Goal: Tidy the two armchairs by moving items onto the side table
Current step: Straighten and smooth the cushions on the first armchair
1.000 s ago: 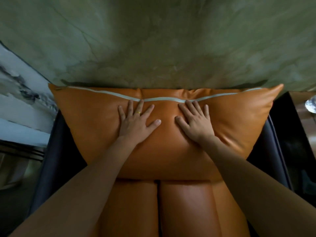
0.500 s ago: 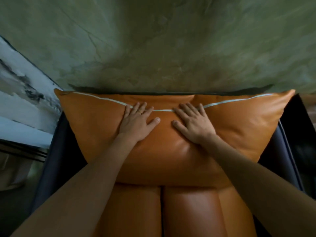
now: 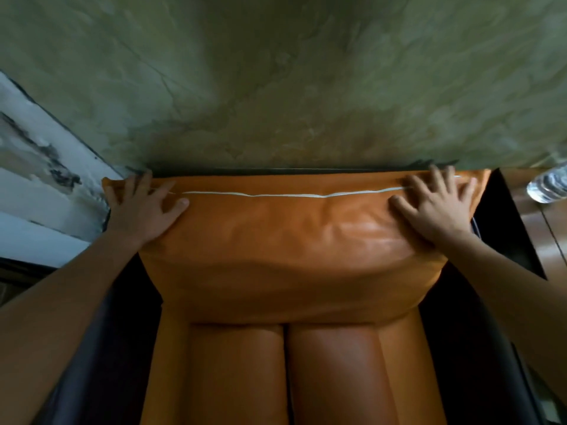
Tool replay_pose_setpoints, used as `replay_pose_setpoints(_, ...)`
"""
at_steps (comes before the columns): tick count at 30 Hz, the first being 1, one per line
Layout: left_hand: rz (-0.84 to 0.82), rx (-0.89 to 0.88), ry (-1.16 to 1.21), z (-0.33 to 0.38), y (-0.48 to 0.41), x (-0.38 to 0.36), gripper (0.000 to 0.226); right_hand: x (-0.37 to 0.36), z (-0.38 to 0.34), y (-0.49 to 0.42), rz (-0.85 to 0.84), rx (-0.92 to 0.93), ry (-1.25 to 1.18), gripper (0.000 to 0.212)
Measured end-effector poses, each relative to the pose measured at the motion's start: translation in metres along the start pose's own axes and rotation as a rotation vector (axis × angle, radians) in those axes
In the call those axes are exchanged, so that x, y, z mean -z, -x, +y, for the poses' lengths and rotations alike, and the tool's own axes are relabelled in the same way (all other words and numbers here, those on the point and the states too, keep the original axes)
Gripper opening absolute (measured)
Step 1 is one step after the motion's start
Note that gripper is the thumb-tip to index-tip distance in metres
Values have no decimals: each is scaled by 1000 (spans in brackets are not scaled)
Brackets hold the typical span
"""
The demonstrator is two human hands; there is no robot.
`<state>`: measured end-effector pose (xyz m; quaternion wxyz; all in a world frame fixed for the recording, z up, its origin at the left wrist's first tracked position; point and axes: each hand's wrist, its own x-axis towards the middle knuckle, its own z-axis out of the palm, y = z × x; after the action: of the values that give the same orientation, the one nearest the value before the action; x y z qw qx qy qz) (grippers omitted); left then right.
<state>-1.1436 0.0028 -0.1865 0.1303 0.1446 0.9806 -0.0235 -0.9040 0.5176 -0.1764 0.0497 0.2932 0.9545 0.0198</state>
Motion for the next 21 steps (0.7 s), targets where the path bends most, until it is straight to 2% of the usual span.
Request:
replay_pose_setpoints(4, 6, 99, 264, -2, 6, -26, 99, -18, 18, 3, 37, -147, -178, 78)
replay_pose_setpoints(7, -81, 127, 626, 3, 17, -47, 112, -32, 14, 7, -44, -179, -354, 84)
replay_pose_setpoints(8, -103, 139, 674, 3, 17, -47, 116, -33, 13, 7, -60, -175, -356, 84)
replay_pose_setpoints(10, -110, 157, 577, 2, 15, -36, 113, -27, 14, 6, -77, -173, -287, 80)
replay_pose_setpoints(13, -2, 137, 362, 27, 20, -12, 99, -10, -4, 7, -75, -86, -183, 82)
replay_pose_setpoints(15, 15, -36, 277, 79, 31, -9, 88, -3, -51, 18, -96, 92, -171, 80)
replay_pose_setpoints(18, -60, -311, 124, 148, 48, -26, 75, -19, -130, 53, -61, 374, -177, 63)
replay_pose_setpoints(21, 2, -388, 82, 121, 54, -34, 76, -36, -114, 70, -6, 476, -131, 61)
